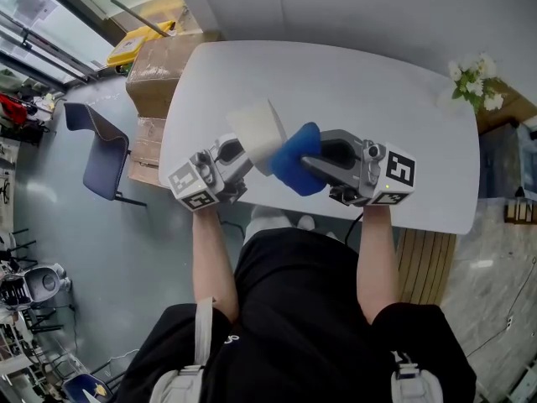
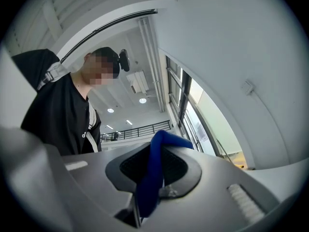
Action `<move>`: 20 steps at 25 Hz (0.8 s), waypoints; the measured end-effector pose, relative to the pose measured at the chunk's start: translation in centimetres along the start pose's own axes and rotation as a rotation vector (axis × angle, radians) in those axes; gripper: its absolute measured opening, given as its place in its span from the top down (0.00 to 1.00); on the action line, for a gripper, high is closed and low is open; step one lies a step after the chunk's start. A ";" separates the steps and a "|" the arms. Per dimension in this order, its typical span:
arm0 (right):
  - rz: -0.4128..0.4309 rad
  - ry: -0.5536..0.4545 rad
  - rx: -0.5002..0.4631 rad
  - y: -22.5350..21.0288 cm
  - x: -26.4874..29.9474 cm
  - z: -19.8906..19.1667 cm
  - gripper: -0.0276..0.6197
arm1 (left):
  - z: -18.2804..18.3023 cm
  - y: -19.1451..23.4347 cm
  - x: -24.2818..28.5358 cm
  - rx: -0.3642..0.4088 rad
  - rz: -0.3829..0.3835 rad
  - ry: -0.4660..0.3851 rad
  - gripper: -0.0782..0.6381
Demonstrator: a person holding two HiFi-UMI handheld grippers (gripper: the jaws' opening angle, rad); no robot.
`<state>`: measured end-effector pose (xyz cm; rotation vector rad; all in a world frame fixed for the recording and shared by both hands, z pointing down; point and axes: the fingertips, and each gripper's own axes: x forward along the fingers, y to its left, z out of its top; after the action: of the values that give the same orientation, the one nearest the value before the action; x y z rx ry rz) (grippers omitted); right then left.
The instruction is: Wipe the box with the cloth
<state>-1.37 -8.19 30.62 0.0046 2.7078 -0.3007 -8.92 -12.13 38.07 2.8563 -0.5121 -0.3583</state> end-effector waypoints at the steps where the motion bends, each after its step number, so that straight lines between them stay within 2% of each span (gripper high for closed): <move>1: -0.003 -0.007 -0.002 0.0 0.0 0.2 0.87 | -0.2 -0.1 -0.1 -0.005 -0.008 0.002 0.83; 7: -0.042 -0.051 -0.005 -0.7 -0.4 1.0 0.87 | -0.3 -1.0 -0.4 -0.029 -0.072 -0.014 0.83; 13: -0.159 -0.059 -0.018 -2.5 -1.0 1.2 0.87 | -0.8 -3.0 -0.2 -0.026 -0.166 0.018 0.83; 20: -0.254 -0.060 -0.037 -3.5 -1.5 1.3 0.87 | -0.8 -5.0 0.1 -0.024 -0.256 0.049 0.83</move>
<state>0.34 -11.84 30.82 -0.3559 2.6541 -0.3191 -7.10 -7.48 37.57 2.9034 -0.1308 -0.3329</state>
